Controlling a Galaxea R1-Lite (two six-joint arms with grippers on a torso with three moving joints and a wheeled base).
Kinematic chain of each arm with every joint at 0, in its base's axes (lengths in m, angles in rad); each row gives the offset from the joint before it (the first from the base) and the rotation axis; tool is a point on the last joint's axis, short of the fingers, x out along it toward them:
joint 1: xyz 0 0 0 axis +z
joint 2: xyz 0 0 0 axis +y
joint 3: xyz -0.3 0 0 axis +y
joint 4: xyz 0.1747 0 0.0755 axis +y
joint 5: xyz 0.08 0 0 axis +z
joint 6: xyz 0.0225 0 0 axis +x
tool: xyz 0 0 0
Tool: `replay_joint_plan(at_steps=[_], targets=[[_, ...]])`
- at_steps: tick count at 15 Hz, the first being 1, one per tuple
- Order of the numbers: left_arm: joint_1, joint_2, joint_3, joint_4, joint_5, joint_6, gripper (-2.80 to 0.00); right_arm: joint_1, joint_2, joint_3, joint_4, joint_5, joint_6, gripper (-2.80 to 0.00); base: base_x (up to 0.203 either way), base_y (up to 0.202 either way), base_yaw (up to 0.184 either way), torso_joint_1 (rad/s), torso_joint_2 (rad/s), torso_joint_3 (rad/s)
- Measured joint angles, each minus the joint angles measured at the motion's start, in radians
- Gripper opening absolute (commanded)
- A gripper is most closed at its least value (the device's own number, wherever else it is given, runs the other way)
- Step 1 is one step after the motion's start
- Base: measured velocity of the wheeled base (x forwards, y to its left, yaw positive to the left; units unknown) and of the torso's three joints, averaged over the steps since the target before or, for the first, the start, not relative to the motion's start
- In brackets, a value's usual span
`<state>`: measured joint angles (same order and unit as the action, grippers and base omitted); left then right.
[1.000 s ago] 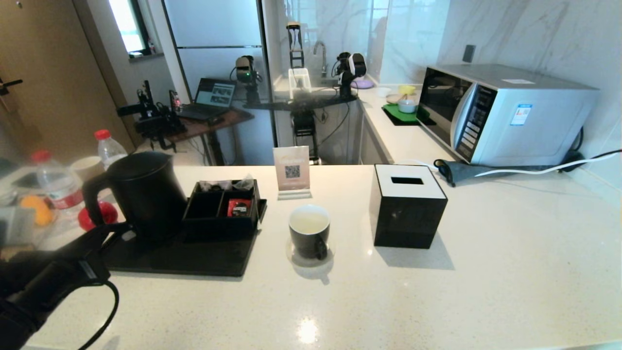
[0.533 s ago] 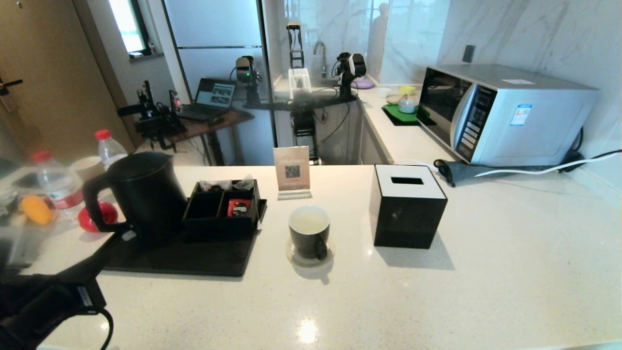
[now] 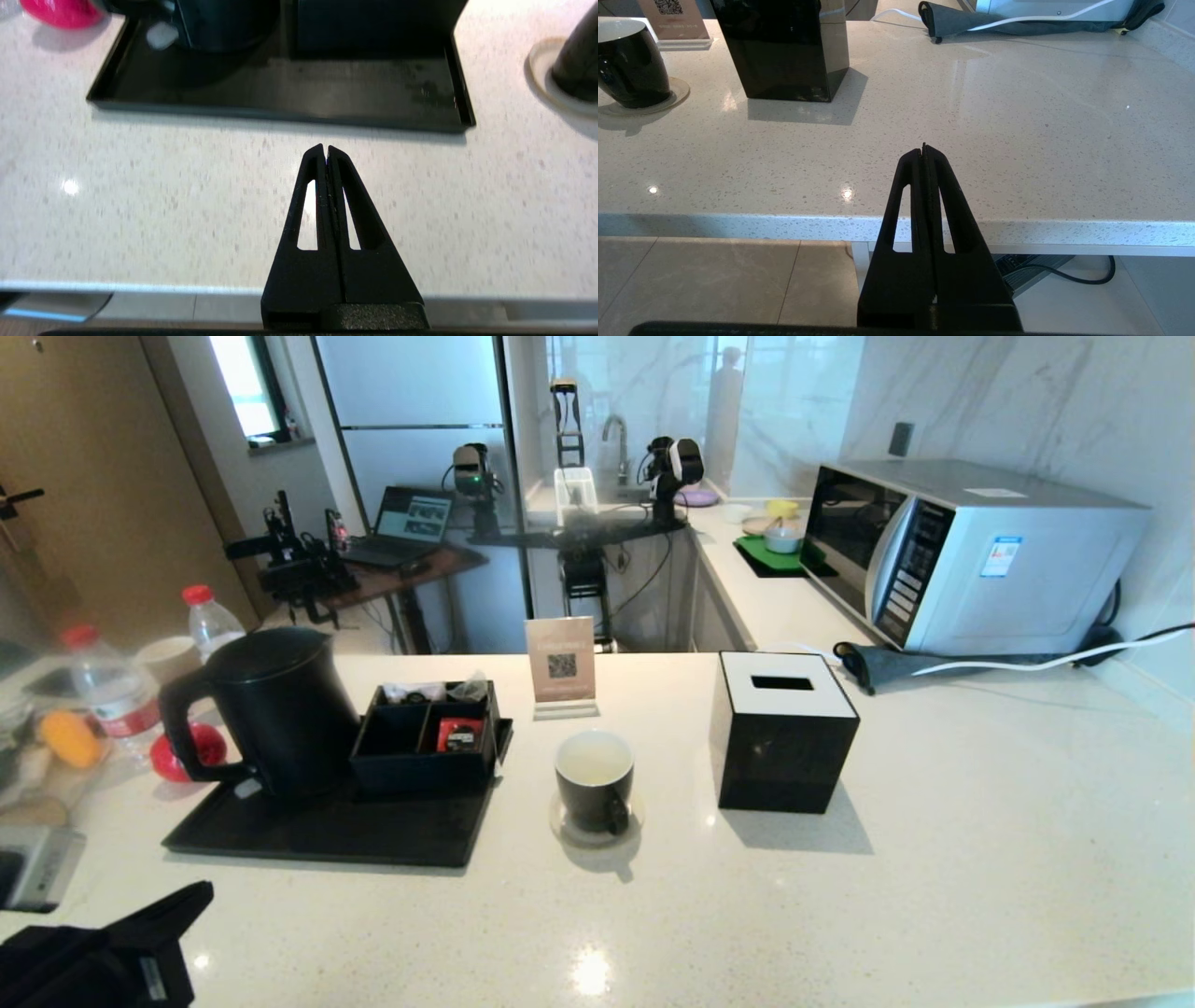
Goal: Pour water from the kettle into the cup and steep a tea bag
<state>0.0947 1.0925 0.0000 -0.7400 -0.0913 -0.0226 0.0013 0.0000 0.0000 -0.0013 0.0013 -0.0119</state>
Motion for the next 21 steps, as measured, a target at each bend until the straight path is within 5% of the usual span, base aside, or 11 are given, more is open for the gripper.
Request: replay_joint_plan(at_steps=[12, 21], targets=[[-0.048, -0.469, 0.0, 0.553, 0.003, 0.057, -2.8, 0.0, 0.0, 0.0, 0.0, 0.0, 0.0, -2.8, 0.0, 0.0, 0.0, 0.0, 0.0, 0.0], [-0.068, -0.804, 0.0, 0.729, 0.066, 0.065, -2.8, 0.0, 0.0, 0.0, 0.0, 0.0, 0.0, -2.8, 0.0, 0.0, 0.0, 0.0, 0.0, 0.0]])
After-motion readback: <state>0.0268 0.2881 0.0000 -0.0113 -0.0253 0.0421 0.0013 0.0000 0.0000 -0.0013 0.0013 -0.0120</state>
